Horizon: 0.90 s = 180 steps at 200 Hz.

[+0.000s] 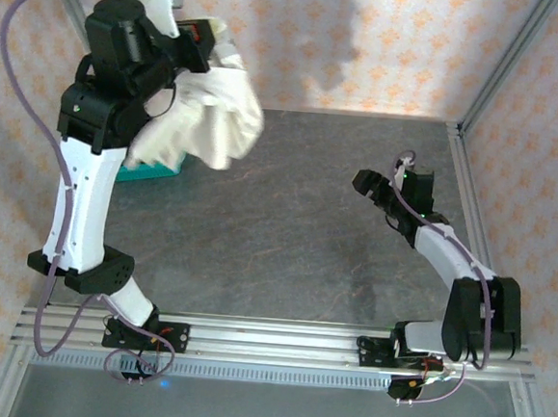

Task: Fold and stack the t-shirts

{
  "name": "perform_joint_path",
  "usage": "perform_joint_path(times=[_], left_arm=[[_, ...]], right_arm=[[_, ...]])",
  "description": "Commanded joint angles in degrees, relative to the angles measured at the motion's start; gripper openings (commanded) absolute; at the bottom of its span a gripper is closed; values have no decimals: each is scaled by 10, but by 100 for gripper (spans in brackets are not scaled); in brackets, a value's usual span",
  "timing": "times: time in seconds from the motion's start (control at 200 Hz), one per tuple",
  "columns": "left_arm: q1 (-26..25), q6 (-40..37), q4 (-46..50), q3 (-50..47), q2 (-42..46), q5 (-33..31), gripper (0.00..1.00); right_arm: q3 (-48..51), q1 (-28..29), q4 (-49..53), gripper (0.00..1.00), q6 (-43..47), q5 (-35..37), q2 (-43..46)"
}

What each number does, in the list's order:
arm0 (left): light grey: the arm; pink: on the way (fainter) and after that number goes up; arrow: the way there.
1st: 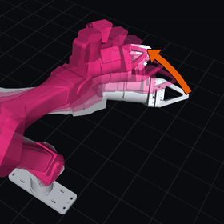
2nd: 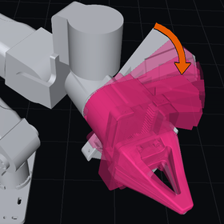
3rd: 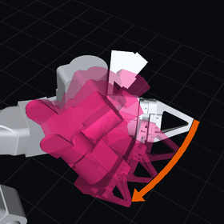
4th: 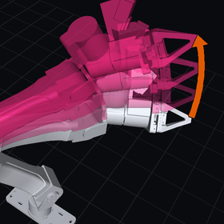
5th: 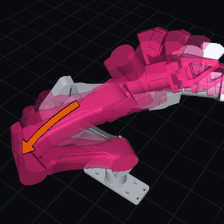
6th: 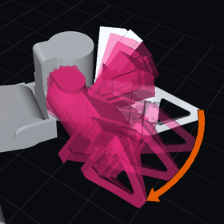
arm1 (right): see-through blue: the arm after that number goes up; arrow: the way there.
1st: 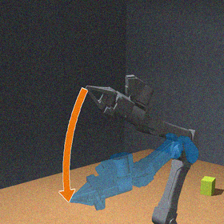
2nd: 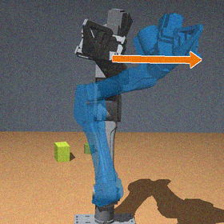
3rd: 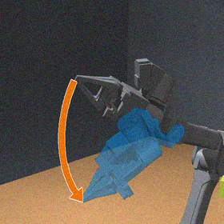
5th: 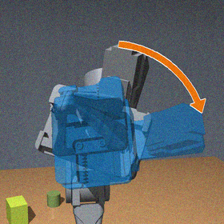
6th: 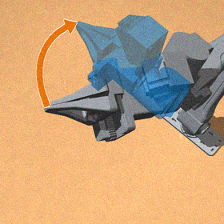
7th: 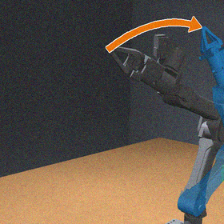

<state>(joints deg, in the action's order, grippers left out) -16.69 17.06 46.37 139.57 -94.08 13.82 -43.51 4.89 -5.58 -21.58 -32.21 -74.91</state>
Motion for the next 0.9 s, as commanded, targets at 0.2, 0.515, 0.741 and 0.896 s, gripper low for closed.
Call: perform_joint_path(times=[0.2, 0.515, 0.741, 0.896], left_arm=[[54, 62, -13, -106, -168, -23, 59], [22, 65, -125, -397, -159, -46, 100], [-64, 86, -235, -589, -113, -27, 99], [-84, 102, -263, -606, -169, 9, 86]], right_arm=[[1, 5, 67, 82, -11, 63, 107], [61, 26, 76, 84, -7, 101, 109], [-39, 95, 56, 81, 23, 99, -79], [-147, 139, 56, 75, 30, 84, -209]])
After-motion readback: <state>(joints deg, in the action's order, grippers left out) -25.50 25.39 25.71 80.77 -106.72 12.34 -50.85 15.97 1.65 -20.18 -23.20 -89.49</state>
